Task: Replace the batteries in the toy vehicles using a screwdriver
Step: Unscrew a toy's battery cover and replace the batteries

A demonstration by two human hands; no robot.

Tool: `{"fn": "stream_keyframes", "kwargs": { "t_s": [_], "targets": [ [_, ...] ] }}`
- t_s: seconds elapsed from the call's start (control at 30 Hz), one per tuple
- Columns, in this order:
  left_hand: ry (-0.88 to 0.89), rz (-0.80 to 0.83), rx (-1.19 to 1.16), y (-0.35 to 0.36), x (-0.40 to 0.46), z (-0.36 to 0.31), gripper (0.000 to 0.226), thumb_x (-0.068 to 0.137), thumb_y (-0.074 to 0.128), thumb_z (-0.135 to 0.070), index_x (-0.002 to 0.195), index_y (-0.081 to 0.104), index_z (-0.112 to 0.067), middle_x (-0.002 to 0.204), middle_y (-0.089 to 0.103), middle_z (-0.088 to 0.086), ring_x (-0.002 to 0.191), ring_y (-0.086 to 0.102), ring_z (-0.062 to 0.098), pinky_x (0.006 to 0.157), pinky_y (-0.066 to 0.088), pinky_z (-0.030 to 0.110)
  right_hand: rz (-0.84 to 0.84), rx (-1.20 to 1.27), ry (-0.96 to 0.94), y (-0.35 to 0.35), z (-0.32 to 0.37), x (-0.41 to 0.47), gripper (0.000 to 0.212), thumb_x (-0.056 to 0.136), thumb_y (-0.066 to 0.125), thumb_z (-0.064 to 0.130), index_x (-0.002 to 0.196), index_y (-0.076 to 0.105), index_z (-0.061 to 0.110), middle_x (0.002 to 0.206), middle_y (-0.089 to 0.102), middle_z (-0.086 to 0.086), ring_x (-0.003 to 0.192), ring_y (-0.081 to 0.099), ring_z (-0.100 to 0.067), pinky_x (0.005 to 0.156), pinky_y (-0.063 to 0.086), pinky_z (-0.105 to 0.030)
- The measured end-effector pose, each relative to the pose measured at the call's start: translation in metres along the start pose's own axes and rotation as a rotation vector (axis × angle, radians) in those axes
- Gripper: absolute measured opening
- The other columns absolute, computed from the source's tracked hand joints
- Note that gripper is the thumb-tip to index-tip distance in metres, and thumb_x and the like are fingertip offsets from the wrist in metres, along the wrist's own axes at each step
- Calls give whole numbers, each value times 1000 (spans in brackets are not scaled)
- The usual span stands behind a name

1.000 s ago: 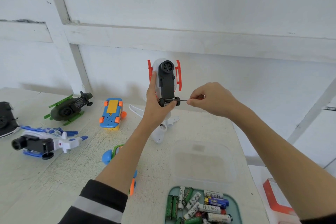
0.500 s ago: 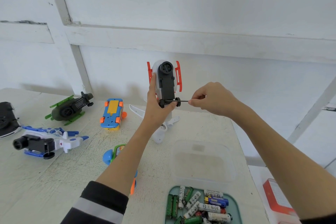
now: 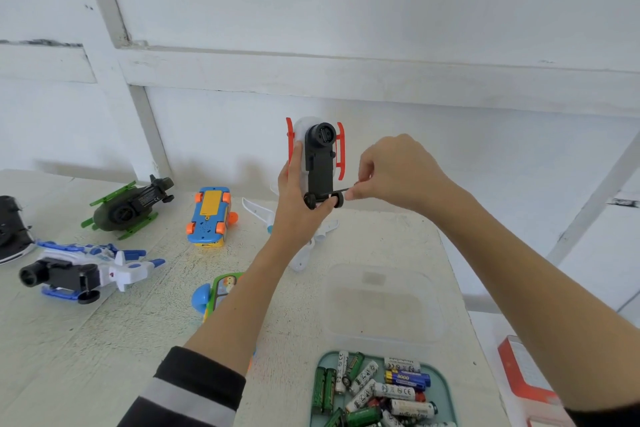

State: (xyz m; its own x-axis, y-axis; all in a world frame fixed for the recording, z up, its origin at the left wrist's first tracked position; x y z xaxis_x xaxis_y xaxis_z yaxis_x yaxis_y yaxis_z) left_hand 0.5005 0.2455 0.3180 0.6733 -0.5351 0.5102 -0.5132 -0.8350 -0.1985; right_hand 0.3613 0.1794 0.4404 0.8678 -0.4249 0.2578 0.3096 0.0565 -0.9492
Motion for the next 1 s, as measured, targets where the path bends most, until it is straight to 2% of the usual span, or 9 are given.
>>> {"fn": "stream_keyframes", "kwargs": {
  "t_s": [0.1,0.27,0.4,0.47,0.53,0.67,0.8,0.9,1.0],
  "targets": [
    [-4,10,-8,4,0,-4,105,77,72,4,156,10,-27,134,35,6,110,45,-20,80,54,15,-113,-101,-20,-9,16,2,32,77,65,46,74,62,14,77,62,0,77,58,-21,58,39,-25],
    [-35,-3,6,3,-2,-6,103,77,72,5,155,12,-24,134,36,6,109,39,-25,77,46,3,17,-159,24,-5,26,2,37,96,39,28,62,35,13,67,40,-2,67,46,-21,57,33,-28],
    [-31,4,-16,-1,-3,-8,106,71,70,-20,154,8,-39,127,37,-33,124,48,30,90,56,42,-24,49,-59,-2,24,6,6,82,51,10,77,51,14,77,57,1,74,53,-22,62,43,-31],
    [-36,11,-38,-4,-2,-6,104,68,69,-31,151,8,-48,130,37,-35,117,52,42,89,55,52,-75,182,-115,-4,23,4,14,76,58,6,75,54,20,70,52,13,75,54,-16,66,49,-34],
    [-63,14,-51,-6,-4,-10,104,67,69,-34,150,8,-51,134,36,-27,119,53,40,92,54,48,-83,205,-143,-6,24,2,15,76,61,7,77,53,20,70,51,13,75,57,-16,69,51,-37],
    [-83,4,-87,-8,-6,-11,99,70,69,-29,145,9,-57,140,37,-15,129,48,30,98,52,46,13,27,-48,0,22,2,29,92,48,40,88,51,12,81,62,-4,56,56,-19,56,44,-27],
    [-89,4,-110,-8,-7,-11,97,73,70,-25,138,11,-64,146,35,-9,122,54,34,97,52,48,-133,132,-130,-1,23,1,7,89,53,21,86,49,16,66,48,8,57,42,-9,54,35,-26],
    [-88,17,-150,-7,-9,-12,96,77,72,-16,137,12,-62,147,32,-17,119,58,34,96,53,48,-100,249,-238,-4,26,-2,14,78,61,8,83,51,17,69,44,13,65,45,-6,63,43,-32],
    [-104,33,-198,-8,-10,-8,98,82,73,-7,141,12,-56,143,32,-24,118,60,30,97,52,47,21,143,-182,-3,23,-3,17,85,61,31,91,54,17,79,56,9,61,55,-10,65,49,-32]
  ]
}}
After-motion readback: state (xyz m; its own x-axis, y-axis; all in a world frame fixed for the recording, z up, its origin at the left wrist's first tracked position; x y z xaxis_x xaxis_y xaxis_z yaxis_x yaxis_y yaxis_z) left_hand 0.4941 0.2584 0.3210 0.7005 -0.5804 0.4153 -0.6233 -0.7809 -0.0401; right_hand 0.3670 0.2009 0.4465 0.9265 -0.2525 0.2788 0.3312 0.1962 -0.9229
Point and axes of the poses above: each hand's wrist, its own x-axis towards the middle knuckle, its own y-axis out of the palm, z = x × y, the point moved 5 cm from there along x, towards the middle knuckle
